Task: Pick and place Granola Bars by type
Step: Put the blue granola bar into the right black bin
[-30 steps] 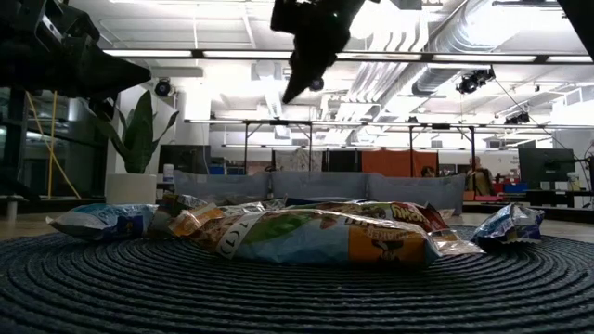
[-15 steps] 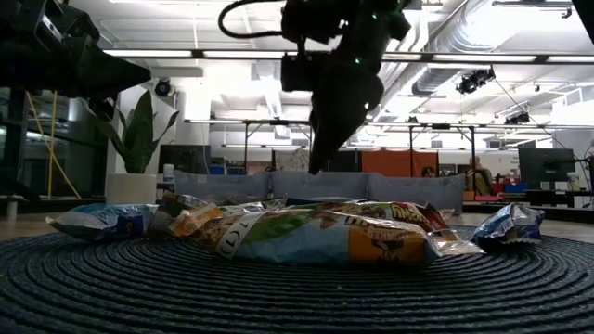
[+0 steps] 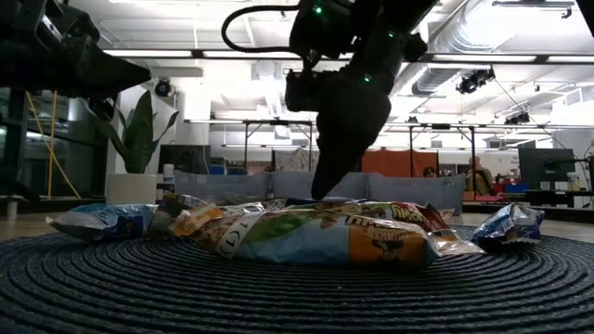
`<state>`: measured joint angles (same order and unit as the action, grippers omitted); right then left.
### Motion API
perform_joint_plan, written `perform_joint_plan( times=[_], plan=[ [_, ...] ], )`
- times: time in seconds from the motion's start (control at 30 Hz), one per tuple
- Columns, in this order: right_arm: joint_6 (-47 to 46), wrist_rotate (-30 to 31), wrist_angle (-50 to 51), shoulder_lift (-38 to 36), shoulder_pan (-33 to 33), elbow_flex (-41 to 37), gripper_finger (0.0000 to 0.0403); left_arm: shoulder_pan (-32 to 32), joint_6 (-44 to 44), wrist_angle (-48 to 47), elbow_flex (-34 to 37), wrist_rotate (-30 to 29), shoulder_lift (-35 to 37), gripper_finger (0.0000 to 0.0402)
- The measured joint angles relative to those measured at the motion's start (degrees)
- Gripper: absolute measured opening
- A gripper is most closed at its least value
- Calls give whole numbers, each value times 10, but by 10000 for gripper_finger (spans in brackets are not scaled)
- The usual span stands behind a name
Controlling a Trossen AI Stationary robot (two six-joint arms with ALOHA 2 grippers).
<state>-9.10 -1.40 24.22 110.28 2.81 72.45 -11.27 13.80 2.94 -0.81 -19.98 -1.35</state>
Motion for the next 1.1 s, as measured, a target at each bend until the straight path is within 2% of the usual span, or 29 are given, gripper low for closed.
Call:
perform_joint_plan(
  times=[0.7, 1.1],
  plan=[
    [-12, 20, -39, 0, 4, -41, 198, 0, 0, 0, 0, 0, 0, 1],
    [1, 26, -48, 6, 23, -41, 155, 0, 0, 0, 0, 0, 0, 1]
  ],
)
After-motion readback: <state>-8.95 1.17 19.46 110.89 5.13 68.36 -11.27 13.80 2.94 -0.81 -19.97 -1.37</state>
